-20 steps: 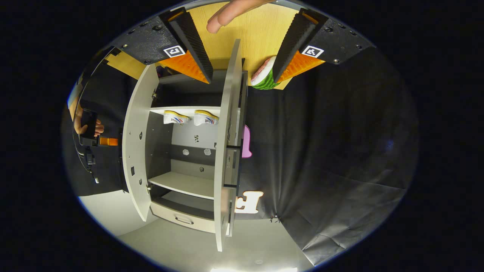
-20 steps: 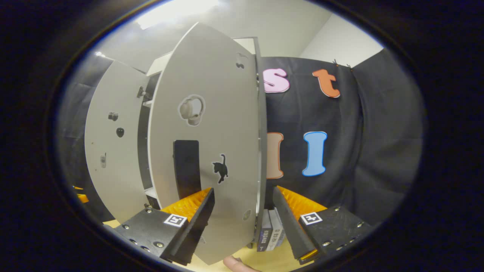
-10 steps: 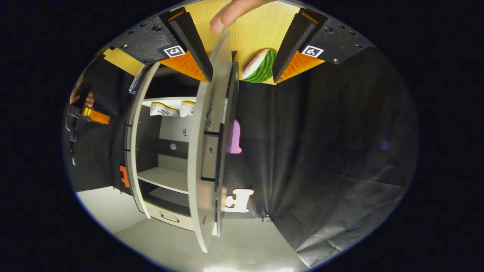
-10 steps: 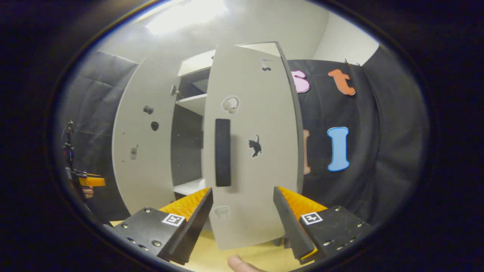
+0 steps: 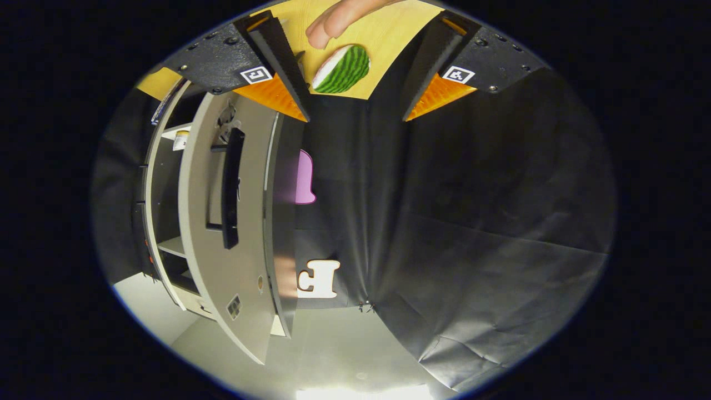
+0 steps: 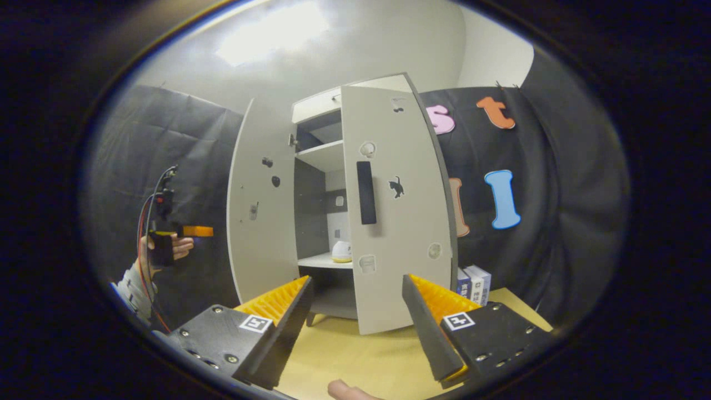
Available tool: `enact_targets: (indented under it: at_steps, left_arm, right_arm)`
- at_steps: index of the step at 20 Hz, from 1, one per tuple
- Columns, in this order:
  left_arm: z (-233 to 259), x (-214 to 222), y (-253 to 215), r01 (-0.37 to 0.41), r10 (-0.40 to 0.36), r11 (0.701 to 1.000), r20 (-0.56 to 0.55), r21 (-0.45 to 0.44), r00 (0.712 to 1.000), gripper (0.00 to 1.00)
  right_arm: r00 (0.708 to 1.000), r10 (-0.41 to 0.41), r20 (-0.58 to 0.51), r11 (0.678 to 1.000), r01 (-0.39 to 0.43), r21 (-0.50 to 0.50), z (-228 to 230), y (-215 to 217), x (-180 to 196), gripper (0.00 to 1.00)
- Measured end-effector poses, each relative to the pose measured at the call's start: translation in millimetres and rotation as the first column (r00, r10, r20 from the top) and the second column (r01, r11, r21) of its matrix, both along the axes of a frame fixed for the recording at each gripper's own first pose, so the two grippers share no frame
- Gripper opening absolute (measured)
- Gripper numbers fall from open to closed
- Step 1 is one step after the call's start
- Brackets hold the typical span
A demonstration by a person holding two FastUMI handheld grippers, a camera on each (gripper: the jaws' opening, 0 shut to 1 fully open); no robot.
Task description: Grab one shoe with the right hand and put it into the shoe cabinet, grab the other shoe with the left hand and put it into the shoe cabinet; then close the right door with the right hand and the left door with the left hand.
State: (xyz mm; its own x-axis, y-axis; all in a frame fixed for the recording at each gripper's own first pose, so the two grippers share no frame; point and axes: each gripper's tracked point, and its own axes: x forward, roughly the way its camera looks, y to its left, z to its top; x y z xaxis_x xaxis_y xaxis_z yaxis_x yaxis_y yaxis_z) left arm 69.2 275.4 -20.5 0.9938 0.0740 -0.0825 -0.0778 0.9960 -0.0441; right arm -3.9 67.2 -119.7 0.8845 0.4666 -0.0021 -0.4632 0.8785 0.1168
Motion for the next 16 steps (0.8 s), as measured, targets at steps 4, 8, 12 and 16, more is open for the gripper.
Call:
enact_targets:
  at_steps: [4, 8, 12, 16]
  left_arm:
    - [22, 26, 6, 0.048, -0.048, 0.994, 0.001, -0.102, 0.999, 0.95]
    - [35, 54, 4, 0.065, -0.066, 0.996, -0.013, -0.067, 0.998, 0.95]
    - [26, 61, -37, 0.172, -0.177, 0.983, -0.086, -0.058, 0.98, 0.95]
    - [30, 57, -83, 0.282, -0.285, 0.959, -0.098, -0.043, 0.954, 0.92]
  right_arm:
    - [0.999, -0.038, 0.033, 0.999, 0.038, -0.004, 4, -10, -31, 0.94]
    - [0.997, -0.03, 0.064, 0.999, 0.028, 0.026, 13, -9, -43, 0.96]
    - [0.997, -0.029, 0.075, 0.999, 0.027, 0.028, 11, -11, -48, 0.94]
    - [0.999, -0.009, 0.045, 0.999, 0.007, 0.048, -4, -12, -46, 0.96]
